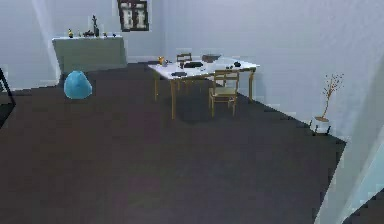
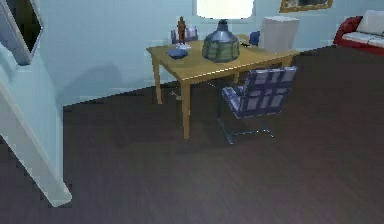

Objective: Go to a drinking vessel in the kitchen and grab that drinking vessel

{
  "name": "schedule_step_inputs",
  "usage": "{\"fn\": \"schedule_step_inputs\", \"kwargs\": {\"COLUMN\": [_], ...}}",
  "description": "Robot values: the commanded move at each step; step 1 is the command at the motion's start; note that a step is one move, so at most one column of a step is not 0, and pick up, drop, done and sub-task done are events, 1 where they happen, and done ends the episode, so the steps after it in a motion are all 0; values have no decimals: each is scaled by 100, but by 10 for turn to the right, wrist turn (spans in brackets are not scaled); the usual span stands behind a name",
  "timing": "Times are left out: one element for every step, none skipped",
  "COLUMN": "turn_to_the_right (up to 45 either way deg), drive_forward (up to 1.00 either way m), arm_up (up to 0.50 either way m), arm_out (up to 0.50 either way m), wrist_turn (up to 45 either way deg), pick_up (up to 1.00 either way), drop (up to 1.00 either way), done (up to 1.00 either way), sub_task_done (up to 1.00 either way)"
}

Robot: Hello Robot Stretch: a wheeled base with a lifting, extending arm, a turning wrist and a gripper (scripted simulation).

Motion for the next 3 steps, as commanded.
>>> {"fn": "schedule_step_inputs", "kwargs": {"turn_to_the_right": [-180, 0, -30], "drive_forward": [0, 100, 0], "arm_up": [0, 0, 0], "arm_out": [0, 0, 0], "wrist_turn": [0, 0, 0], "pick_up": [0, 0, 0], "drop": [0, 0, 0], "done": [0, 0, 0], "sub_task_done": [0, 0, 0]}}
